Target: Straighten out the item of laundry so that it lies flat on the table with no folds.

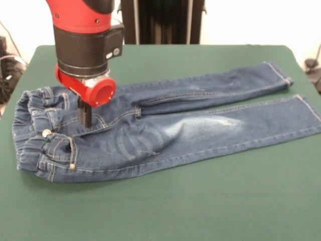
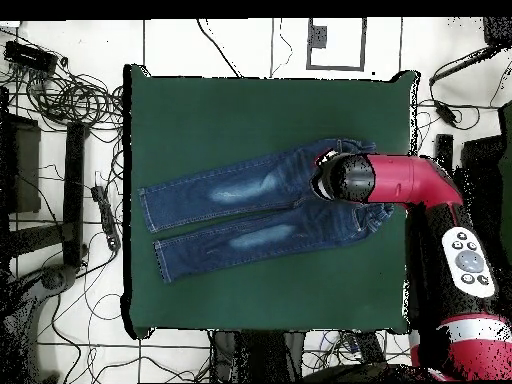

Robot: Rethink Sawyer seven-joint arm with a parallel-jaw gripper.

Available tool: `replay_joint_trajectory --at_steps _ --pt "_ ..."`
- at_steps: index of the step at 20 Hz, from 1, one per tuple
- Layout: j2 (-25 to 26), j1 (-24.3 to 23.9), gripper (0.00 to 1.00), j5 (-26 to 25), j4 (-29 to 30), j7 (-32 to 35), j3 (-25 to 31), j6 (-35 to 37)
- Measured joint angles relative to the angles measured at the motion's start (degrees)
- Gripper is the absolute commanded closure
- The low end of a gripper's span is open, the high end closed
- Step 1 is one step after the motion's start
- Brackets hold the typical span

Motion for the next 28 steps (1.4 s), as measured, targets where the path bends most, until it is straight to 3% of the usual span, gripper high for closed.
replay_joint_trajectory --at_steps 28 --pt "-0.02 -2.96 1.0 -0.42 -0.01 0.0 0.0 -0.01"
